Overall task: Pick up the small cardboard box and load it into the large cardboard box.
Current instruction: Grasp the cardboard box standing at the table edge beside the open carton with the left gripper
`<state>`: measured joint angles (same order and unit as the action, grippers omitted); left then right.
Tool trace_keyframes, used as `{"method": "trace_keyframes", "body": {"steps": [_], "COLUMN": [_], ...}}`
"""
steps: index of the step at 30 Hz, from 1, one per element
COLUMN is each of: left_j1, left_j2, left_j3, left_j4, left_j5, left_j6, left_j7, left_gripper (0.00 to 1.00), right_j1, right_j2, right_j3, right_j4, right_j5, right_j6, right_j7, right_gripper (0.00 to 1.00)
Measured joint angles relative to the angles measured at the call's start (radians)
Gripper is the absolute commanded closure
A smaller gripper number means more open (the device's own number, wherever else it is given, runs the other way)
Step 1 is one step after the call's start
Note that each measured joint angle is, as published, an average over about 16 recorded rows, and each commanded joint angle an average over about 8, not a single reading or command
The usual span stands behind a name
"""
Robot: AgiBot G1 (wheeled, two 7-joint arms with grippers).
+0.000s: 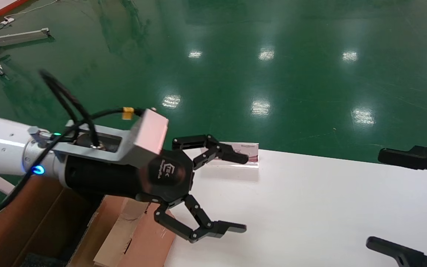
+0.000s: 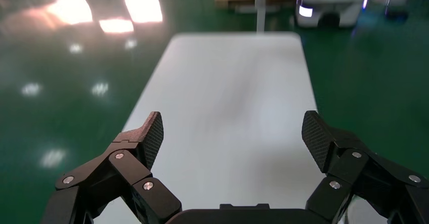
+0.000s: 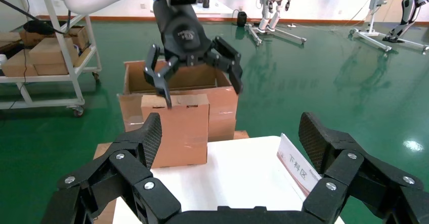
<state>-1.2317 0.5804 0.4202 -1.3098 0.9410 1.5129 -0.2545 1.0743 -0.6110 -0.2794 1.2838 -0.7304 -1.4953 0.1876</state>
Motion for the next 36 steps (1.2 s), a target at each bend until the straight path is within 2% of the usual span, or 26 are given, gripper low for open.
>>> {"method": "trace_keyframes", "body": {"steps": [8,19,29,36], "left_j1": [-0.2,-0.498,-0.672,-0.765], "left_j2": [0.026,0.101,0.176,0.243], "left_j3": [0.163,0.445,0.659,0.821], "left_j4": [-0.042,-0.097,-0.108,-0.114], "left_j5": [0.222,0.493,0.641,0.7], "left_j6": [0.031,0.091,0.161,0.2], "left_j7": [-0.149,-0.469,-0.772,-0.993], "left_gripper": [0.0,0.0,0.0,0.0], "right_j1": [0.0,0.0,0.0,0.0], "right_j2": [0.0,0.0,0.0,0.0], "right_j3": [0.0,0.0,0.0,0.0], "right_j4": [0.0,0.0,0.0,0.0], "right_j5": [0.0,0.0,0.0,0.0], "right_j6": [0.0,0.0,0.0,0.0], "right_j7": [0.0,0.0,0.0,0.0], "right_gripper": [0.0,0.0,0.0,0.0]}}
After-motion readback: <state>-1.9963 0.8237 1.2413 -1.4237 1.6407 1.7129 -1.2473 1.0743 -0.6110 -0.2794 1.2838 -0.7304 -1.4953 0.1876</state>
